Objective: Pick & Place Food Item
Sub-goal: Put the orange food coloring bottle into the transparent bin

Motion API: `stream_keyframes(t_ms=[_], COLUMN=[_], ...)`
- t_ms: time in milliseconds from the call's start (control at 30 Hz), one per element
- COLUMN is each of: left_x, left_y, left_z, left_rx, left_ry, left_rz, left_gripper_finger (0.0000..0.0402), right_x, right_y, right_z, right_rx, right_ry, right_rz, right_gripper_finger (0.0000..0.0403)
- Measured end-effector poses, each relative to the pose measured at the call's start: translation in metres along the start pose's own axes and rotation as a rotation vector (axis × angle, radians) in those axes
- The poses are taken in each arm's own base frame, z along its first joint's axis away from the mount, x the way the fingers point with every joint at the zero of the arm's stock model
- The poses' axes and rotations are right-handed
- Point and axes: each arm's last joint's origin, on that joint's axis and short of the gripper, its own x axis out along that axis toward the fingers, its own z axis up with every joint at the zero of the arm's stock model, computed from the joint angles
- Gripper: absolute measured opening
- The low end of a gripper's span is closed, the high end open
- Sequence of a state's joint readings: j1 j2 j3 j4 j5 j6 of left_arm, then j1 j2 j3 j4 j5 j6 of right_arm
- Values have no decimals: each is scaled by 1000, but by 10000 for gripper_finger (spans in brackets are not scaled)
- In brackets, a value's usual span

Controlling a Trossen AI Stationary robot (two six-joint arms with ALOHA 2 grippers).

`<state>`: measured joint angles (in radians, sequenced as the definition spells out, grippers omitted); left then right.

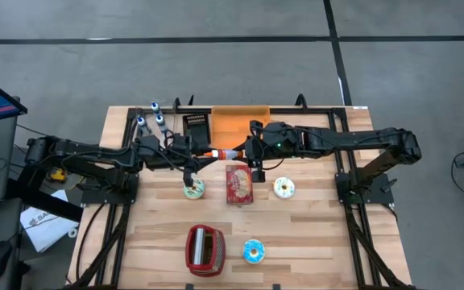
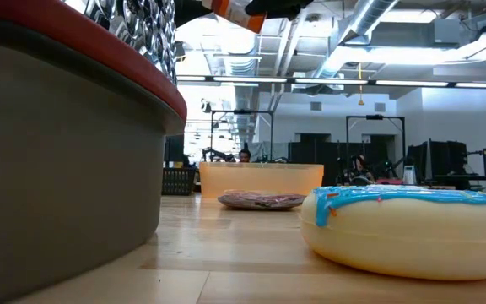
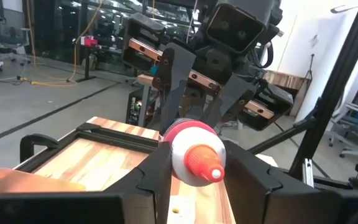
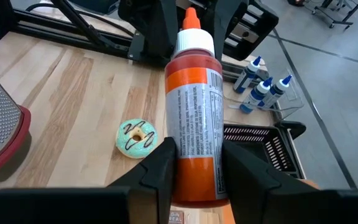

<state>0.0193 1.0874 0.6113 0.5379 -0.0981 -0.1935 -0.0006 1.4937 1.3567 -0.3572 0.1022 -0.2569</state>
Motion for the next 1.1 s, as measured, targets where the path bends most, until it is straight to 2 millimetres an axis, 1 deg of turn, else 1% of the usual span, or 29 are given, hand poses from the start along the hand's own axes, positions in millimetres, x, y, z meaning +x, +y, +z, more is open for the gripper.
stream_keyframes(t_ms=[100, 200, 367, 467, 567, 667, 767, 867, 933, 1033, 1100], left_x=[0, 0, 0, -2, -7, -19, -38, -60, -74, -95, -104], left_y=[0, 0, 2, 5, 8, 14, 22, 28, 34, 44, 51], left_z=[2, 3, 1, -3, -8, -4, 9, 29, 42, 59, 64], left_rx=[-14, -20, -29, -20, -8, -30, -24, 15, 11, -65, -144], left_ry=[-26, -35, -25, 19, 94, 112, 171, 263, 345, 483, 561], left_rz=[16, 28, 71, 143, 235, 383, 584, 781, 888, 1008, 1057], left_gripper_finger=[111, 111, 111, 111, 111, 111, 111, 111, 111, 111, 111], right_x=[0, 0, 0, 0, -4, -11, -16, -18, -18, -19, -19], right_y=[0, -1, -2, -4, -8, -17, -29, -41, -48, -55, -58], right_z=[1, 3, 5, 5, 12, 19, 21, 14, 6, -1, -4], right_rx=[1, 15, 44, 59, 69, 79, 110, 173, 221, 288, 323], right_ry=[-14, -34, -66, -68, -84, -88, -50, 15, 67, 118, 129], right_rz=[9, 7, 7, 6, -4, -37, -75, -98, -105, -108, -104], right_gripper_finger=[114, 129, 175, 206, 233, 246, 248, 248, 248, 248, 249])
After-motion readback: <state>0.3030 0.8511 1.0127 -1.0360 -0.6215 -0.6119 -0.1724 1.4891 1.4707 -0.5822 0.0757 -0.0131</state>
